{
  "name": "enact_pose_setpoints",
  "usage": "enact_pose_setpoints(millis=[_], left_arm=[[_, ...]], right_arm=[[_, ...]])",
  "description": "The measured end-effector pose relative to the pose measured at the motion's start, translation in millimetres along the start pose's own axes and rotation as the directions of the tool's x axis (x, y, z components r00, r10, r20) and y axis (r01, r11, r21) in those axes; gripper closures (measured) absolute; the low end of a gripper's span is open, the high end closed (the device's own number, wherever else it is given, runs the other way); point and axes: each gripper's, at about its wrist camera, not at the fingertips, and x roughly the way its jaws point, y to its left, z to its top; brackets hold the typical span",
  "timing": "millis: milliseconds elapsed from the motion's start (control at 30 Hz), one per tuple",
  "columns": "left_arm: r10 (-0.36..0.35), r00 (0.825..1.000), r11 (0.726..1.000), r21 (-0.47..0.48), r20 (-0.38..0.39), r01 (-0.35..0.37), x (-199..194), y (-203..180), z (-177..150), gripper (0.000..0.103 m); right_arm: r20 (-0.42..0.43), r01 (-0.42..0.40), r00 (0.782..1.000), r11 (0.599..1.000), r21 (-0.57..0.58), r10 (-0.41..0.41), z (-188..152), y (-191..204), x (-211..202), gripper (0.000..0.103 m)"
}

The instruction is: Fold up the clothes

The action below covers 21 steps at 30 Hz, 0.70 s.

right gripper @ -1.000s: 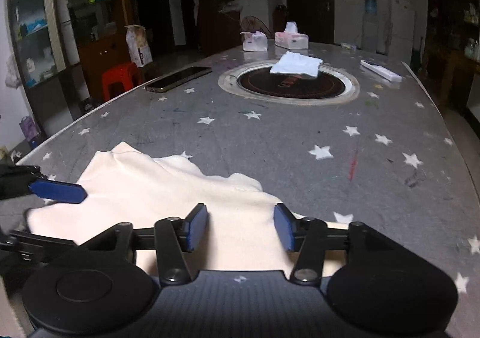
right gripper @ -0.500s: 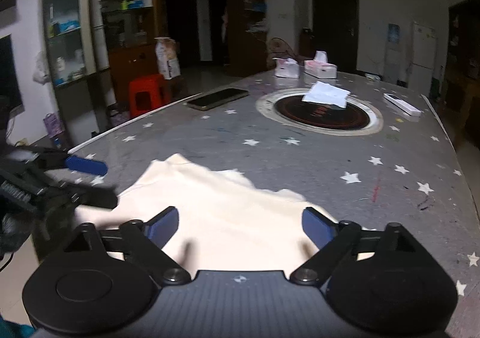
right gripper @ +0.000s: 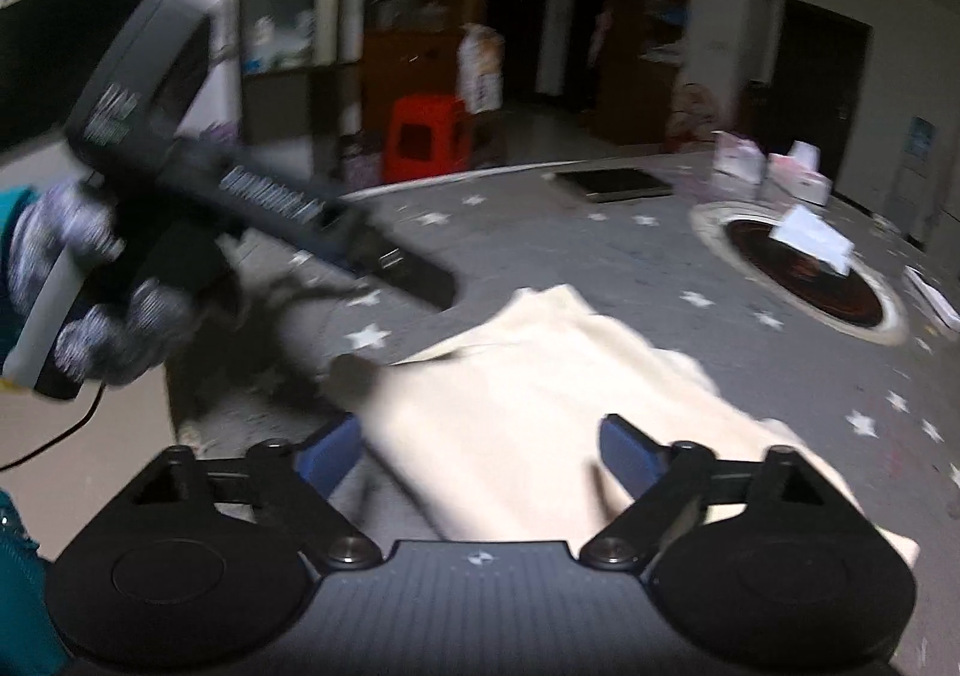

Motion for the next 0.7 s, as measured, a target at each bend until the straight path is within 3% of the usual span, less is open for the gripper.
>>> enact_pose_setpoints(millis=[267,400,533,700], left_arm=[[-0.073,0.997,0.995,-0.077,-0.036,0.07,5,0,4,0.01],[-0.116,0.991,0.984,-0.141,-0.068,0.105,11,1,4,0.011],[-0.137,0.987,0.971,-0.211,-0.088,0.116,14,4,4,0.011],[-0.193,0.975,0.931,-0.334,-0.108,0.147,20,11,8,0.009]], right_arm=[[-0.045,-0.03,0.999,0.974,-0.225,0.02,6,41,21,0.054],[-0.043,-0.009,0.999,0.961,-0.276,-0.002,6,48,24,0.076],[-0.009,-0.011,1.0,0.978,-0.206,0.01,9,38,14,0.085],[0.052,-0.008,0.999,0.995,-0.095,0.013,14,20,-6,0.087]])
